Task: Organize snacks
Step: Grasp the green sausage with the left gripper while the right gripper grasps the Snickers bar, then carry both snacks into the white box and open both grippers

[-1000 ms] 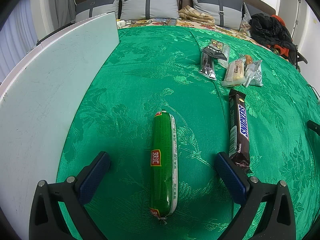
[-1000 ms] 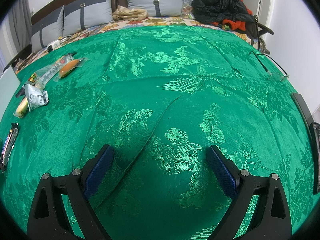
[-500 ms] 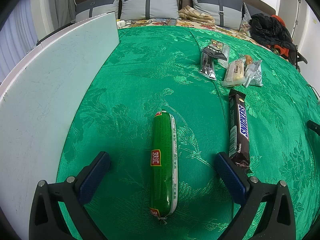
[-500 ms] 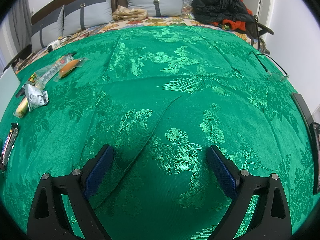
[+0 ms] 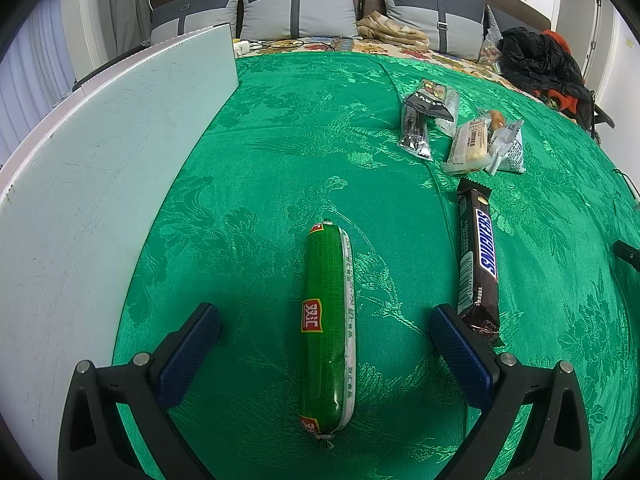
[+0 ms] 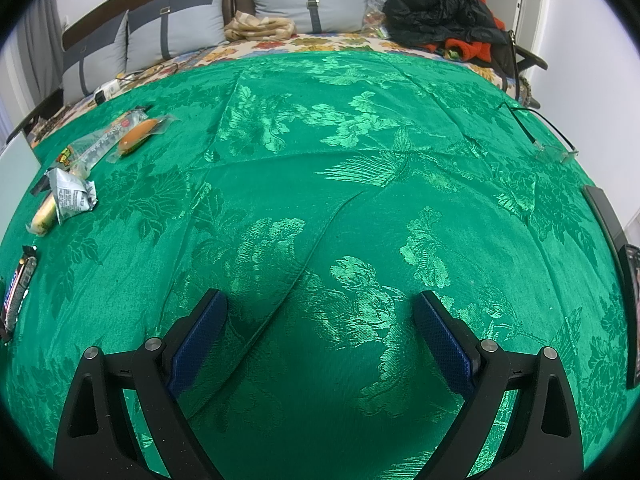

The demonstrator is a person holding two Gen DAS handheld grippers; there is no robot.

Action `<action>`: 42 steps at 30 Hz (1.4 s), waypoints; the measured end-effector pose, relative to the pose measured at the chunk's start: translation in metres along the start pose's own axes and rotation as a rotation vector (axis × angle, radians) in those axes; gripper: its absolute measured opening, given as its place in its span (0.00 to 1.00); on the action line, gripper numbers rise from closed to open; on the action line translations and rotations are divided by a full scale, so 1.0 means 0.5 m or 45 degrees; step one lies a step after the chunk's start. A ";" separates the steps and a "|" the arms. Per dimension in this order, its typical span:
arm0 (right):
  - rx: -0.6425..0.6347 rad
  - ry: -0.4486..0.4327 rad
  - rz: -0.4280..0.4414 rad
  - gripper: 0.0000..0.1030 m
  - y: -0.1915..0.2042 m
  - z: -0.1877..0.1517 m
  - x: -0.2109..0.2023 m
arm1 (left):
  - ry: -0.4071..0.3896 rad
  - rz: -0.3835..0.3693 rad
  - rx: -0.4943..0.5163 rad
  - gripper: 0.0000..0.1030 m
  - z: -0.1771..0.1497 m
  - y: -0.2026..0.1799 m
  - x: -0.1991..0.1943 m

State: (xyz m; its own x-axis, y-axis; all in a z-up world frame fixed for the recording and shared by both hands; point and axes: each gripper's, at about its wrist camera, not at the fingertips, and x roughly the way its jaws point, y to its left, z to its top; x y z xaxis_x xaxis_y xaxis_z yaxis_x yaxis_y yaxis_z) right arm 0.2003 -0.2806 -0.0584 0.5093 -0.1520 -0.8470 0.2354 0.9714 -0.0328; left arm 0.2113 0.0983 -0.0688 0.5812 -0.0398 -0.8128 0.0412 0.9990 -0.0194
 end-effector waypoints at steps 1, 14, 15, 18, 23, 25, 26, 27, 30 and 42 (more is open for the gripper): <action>0.000 0.000 0.000 0.94 -0.001 -0.001 0.000 | 0.000 0.000 0.000 1.00 0.000 0.000 0.000; -0.006 0.375 0.619 0.90 0.313 0.024 -0.083 | 0.109 -0.058 0.060 0.89 -0.001 0.014 -0.025; -0.048 0.401 0.646 0.90 0.369 0.026 -0.082 | 0.112 -0.059 0.051 0.84 0.000 0.020 -0.030; -0.104 0.442 0.576 0.89 0.477 0.030 -0.057 | 0.137 -0.087 -0.010 0.70 0.007 0.036 -0.033; -0.104 0.541 0.498 0.28 0.544 0.021 -0.016 | 0.153 -0.062 0.019 0.56 0.015 0.021 -0.029; -0.128 0.540 0.448 0.19 0.544 0.020 -0.018 | 0.145 -0.047 0.073 0.22 0.016 0.007 -0.030; -0.095 0.547 0.466 0.17 0.531 0.019 -0.020 | 0.149 -0.064 0.077 0.22 0.017 0.005 -0.032; -0.062 0.544 0.483 0.17 0.515 0.022 -0.024 | 0.155 -0.102 0.053 0.22 0.017 0.009 -0.034; 0.048 0.502 0.574 0.17 0.435 0.027 -0.054 | 0.137 -0.206 -0.061 0.22 0.013 0.030 -0.051; 0.494 0.519 1.098 0.17 0.326 0.045 -0.167 | -0.078 -0.533 -0.368 0.22 0.028 0.082 -0.268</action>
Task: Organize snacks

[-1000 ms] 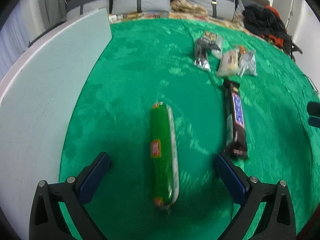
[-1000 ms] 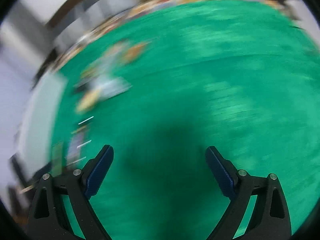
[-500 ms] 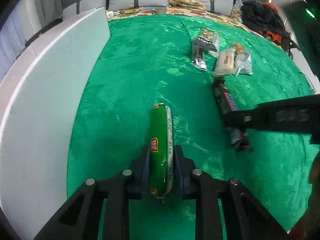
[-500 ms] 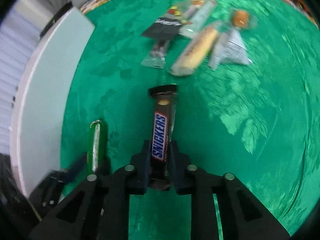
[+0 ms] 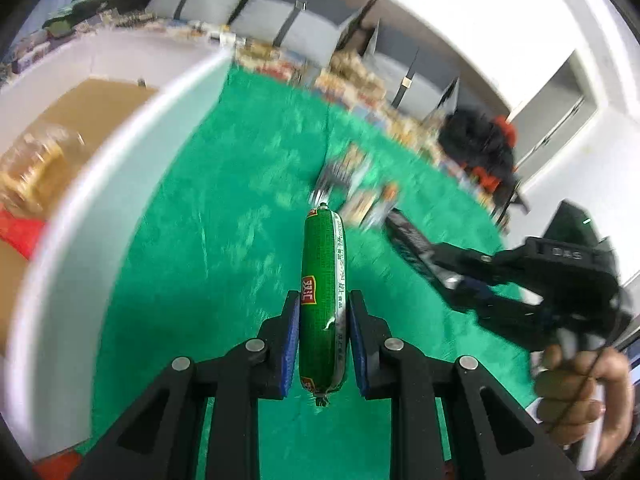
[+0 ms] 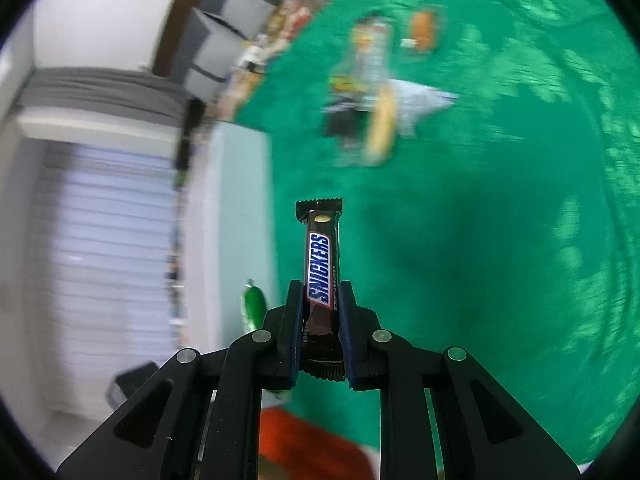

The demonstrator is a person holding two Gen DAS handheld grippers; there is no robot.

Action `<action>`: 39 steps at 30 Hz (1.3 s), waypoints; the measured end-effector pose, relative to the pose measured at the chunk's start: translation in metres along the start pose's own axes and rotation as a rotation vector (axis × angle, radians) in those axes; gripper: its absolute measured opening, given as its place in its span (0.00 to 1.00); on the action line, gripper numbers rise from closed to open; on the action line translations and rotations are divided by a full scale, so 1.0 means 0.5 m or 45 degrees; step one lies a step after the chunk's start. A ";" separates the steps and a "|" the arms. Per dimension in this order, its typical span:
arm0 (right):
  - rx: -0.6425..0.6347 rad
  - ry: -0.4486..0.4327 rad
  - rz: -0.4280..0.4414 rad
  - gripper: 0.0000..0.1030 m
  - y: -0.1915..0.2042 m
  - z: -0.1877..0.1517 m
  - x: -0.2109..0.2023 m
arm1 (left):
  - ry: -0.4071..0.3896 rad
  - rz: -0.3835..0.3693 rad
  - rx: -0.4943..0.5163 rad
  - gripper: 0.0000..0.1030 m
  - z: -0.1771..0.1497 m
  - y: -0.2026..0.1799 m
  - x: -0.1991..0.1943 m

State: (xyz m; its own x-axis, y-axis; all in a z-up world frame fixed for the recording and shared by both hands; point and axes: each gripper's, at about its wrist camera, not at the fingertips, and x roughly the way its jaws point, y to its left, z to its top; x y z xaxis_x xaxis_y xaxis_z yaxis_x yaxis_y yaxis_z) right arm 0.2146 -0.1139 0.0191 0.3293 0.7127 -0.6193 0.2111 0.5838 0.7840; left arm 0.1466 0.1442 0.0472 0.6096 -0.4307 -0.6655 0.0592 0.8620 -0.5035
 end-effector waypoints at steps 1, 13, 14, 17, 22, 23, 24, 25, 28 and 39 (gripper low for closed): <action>-0.008 -0.003 0.041 0.17 0.021 -0.001 -0.004 | -0.033 -0.009 -0.002 0.22 0.013 0.000 -0.026; -0.339 0.213 0.299 0.18 0.405 -0.103 0.214 | -0.162 0.436 -0.077 0.25 0.153 0.262 -0.223; -0.365 0.233 0.283 0.22 0.419 -0.112 0.246 | -0.116 0.493 -0.106 0.31 0.152 0.293 -0.216; -0.439 0.295 0.122 0.63 0.421 -0.137 0.330 | -0.009 0.608 -0.217 0.77 0.132 0.365 -0.188; -0.499 0.212 -0.093 0.68 0.313 -0.138 0.319 | -0.100 0.643 -0.204 0.79 0.082 0.360 -0.210; -0.544 0.153 -0.158 0.68 0.286 -0.132 0.292 | -0.125 0.637 -0.196 0.79 0.078 0.349 -0.212; -0.584 0.098 -0.213 0.68 0.260 -0.125 0.270 | -0.153 0.617 -0.185 0.79 0.075 0.333 -0.218; -0.646 0.014 -0.307 0.68 0.221 -0.115 0.236 | -0.171 0.598 -0.171 0.79 0.081 0.312 -0.217; -0.782 -0.177 -0.571 0.68 0.117 -0.095 0.149 | -0.223 0.529 -0.078 0.82 0.078 0.238 -0.222; -0.651 -0.498 -1.134 0.67 -0.240 0.019 -0.131 | -0.029 0.233 0.326 0.98 -0.004 -0.120 0.028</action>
State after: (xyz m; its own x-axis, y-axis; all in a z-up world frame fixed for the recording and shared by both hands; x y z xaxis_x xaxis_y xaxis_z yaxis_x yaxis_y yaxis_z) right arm 0.1765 -0.2343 -0.0340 0.5359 -0.1640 -0.8282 0.1416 0.9845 -0.1033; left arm 0.1500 0.0859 0.0670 0.6460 -0.2585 -0.7182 0.1420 0.9652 -0.2196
